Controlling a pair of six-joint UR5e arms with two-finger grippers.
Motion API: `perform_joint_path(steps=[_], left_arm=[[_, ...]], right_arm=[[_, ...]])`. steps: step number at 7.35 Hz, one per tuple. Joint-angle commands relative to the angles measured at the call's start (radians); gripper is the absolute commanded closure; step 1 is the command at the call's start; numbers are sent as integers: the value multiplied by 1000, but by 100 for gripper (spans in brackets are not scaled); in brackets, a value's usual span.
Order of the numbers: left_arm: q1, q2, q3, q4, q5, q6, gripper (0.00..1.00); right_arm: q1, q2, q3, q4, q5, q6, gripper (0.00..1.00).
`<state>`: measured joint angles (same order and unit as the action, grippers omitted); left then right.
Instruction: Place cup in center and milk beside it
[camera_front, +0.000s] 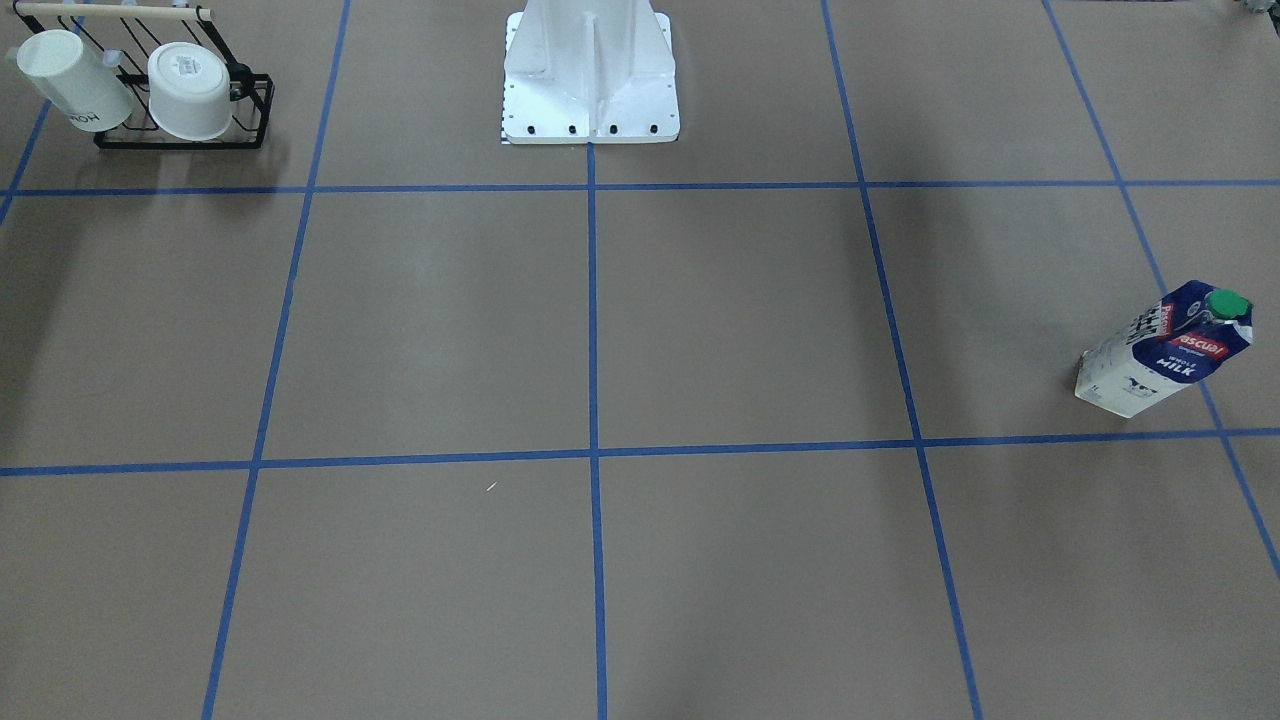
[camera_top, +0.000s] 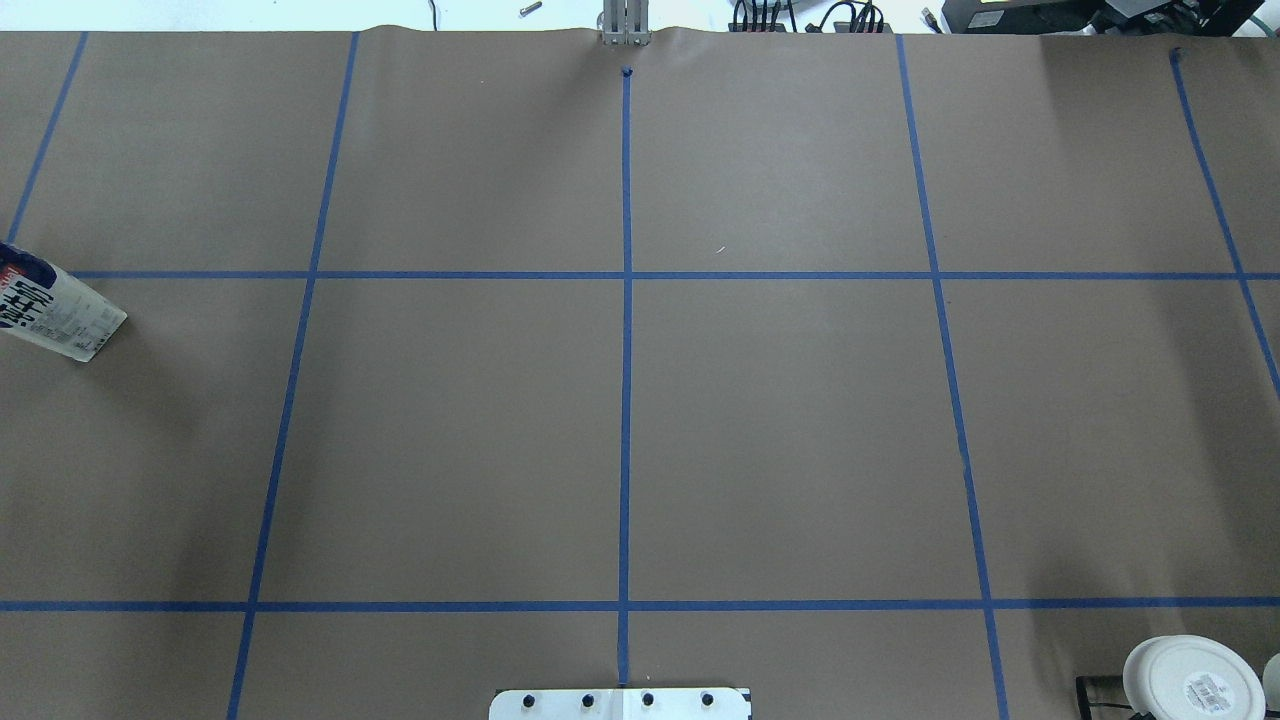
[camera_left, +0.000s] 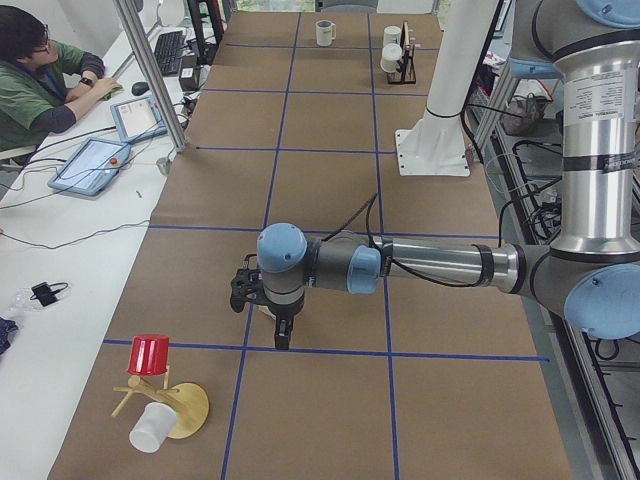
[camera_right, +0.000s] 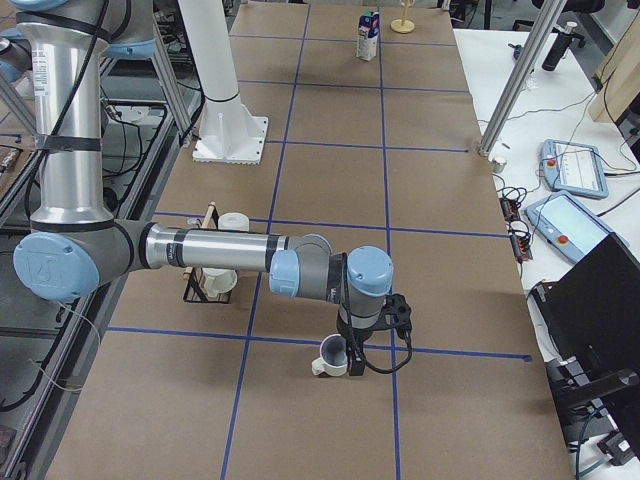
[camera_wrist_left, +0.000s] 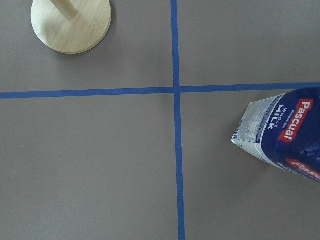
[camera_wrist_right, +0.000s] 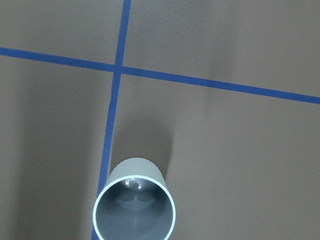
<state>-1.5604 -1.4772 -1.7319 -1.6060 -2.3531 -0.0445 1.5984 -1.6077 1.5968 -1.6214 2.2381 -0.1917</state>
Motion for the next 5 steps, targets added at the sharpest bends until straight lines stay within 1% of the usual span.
perform_joint_path(steps=[1,5], left_arm=[[8,0,-2,0,1,1,1],[8,-6,-14,-20,8,1,1]], right_arm=[[0,0,0,2,0,0,0],[-2,0,-2,0,1,5,0]])
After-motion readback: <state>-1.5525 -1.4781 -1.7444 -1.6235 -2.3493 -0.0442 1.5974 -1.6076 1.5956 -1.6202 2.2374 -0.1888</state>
